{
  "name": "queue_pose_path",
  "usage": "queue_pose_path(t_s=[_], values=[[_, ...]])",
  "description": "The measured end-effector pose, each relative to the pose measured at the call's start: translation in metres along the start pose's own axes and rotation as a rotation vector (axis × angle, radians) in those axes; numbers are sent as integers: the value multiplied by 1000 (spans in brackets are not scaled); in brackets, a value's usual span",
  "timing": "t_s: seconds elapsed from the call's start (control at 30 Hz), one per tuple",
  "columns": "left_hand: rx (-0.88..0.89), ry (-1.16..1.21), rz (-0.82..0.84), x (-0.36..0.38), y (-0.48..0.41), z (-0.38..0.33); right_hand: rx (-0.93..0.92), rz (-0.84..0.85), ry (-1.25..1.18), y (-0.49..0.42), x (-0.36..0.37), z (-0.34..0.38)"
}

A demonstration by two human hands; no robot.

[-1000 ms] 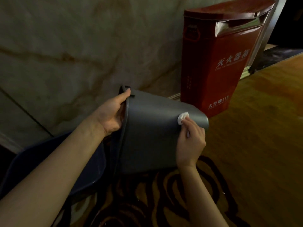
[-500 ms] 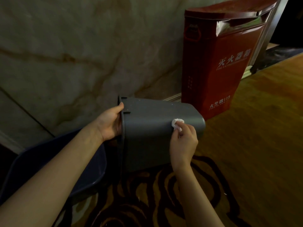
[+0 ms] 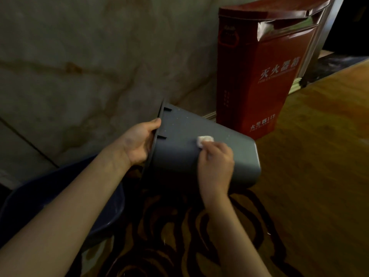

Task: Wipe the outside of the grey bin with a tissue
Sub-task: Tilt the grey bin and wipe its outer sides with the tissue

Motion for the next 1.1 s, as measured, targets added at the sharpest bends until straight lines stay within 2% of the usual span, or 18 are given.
queue_pose_path(t_s=[0.07, 0.13, 0.2, 0.3, 0.4, 0.77, 0.9, 1.1], values=[[16, 5, 17, 3, 0, -2, 156, -27, 23, -16, -16, -31], [-2, 11, 38, 6, 2, 0, 192, -27, 66, -23, -23, -38], [-25, 22, 40, 7, 4, 2, 122, 39, 34, -20, -16, -23], [-45, 44, 47, 7, 7, 3, -116, 184, -86, 0, 8, 26], [-73, 26, 54, 7, 12, 7, -262, 217, -157, 10, 21, 62], [-55, 1, 76, 22, 21, 14, -237, 133, -155, -28, 21, 72], [-22, -29, 46, 24, 22, 13, -114, 46, -45, -49, 10, 32], [-8, -31, 33, 20, 23, 8, 258, -152, 84, -54, -41, -85]])
Point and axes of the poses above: each hand's wrist, its own y-axis away from the middle knuckle, its own x-axis out of the palm, z = x × y, the point moved 10 cm from there along -y, towards the middle knuckle, and after that the axes turned 1 degree about x, right-handed, at the moved point
